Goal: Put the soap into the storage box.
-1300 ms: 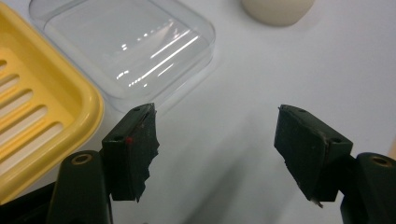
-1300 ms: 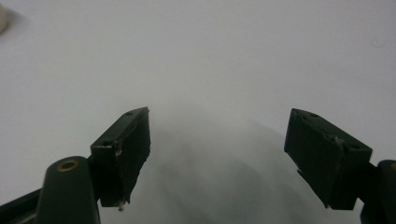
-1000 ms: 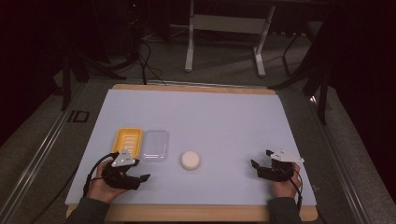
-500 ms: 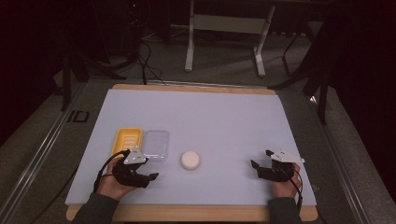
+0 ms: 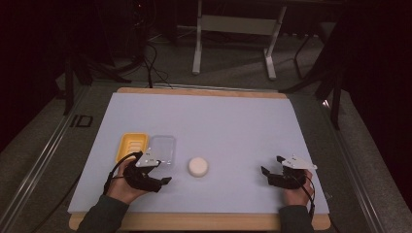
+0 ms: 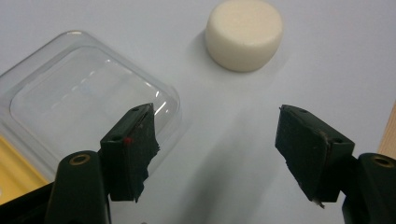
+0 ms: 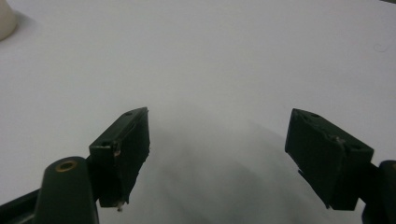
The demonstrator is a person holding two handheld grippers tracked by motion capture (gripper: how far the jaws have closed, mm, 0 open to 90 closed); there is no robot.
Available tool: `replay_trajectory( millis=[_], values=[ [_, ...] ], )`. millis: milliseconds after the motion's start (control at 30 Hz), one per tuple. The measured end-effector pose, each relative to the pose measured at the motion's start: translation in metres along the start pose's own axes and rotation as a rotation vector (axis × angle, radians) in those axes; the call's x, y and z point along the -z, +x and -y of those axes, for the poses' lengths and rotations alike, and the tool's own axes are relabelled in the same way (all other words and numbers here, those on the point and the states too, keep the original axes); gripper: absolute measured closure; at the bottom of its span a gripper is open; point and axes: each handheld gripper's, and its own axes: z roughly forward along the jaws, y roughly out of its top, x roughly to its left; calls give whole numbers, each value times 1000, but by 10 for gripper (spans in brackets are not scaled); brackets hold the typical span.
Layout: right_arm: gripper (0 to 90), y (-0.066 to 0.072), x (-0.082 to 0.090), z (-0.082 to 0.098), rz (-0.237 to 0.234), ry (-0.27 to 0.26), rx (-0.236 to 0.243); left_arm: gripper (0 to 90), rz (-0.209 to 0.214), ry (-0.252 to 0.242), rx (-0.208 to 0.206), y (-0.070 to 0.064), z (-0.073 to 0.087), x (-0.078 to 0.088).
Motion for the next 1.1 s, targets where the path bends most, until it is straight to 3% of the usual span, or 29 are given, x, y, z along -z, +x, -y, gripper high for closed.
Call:
replay_trajectory(
  millis=[700, 1100],
  values=[
    [217, 0, 0, 0, -2, -2, -3, 287, 42, 15, -64, -3, -21, -11],
    [217, 0, 0, 0, 0, 0, -2, 268, 63, 11, -67, -3, -28, -18]
  ],
)
